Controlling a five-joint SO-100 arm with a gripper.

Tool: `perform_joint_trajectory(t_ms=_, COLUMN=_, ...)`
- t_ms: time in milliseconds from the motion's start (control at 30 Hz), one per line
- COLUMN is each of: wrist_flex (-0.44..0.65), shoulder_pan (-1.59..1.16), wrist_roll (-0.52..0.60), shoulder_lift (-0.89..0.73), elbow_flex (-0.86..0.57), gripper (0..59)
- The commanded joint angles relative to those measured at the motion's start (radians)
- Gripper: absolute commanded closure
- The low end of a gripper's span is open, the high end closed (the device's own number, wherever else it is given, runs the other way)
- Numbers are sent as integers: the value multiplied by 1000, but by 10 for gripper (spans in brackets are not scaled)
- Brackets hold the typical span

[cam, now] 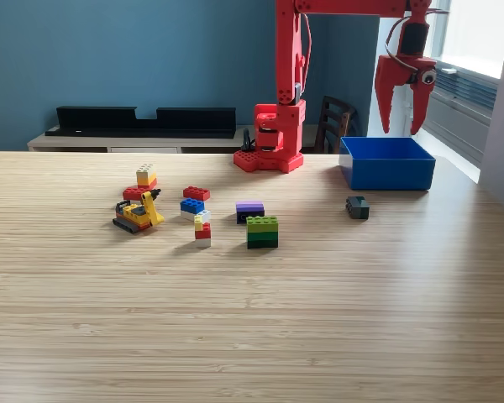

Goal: Grasp a lego block and put it in the bin.

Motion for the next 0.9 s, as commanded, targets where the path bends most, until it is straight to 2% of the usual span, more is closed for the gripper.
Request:
perform_joint_trajectory(t_ms=33, wrist_flex=8, shoulder_pan=278, wrist_roll=31, shoulder_lift=92, elbow_flex=-35, gripper=585)
perform_joint_trajectory(t_ms=233, wrist_flex=-51, shoulder_pan=746, wrist_roll=87, shoulder_lift=84, elbow_flex=-57, gripper=585)
perform_joint_trajectory(t_ms=400, wrist_flex=-55, shoulder_pan=1042, wrist_roll=118, shoulder_lift=80, elbow_flex=-110, gripper=585)
perform_joint_trajectory(t_ms=600, wrist_flex=-60, shoulder_pan=1152, wrist_roll=87, shoulder_lift=80, elbow_flex=-89, gripper=585)
perform_joint_trajectory(t_ms=900, wrist_flex=-64, shoulder_pan=1167, wrist_roll=95, shoulder_lift=80, elbow_flex=-72, gripper=585)
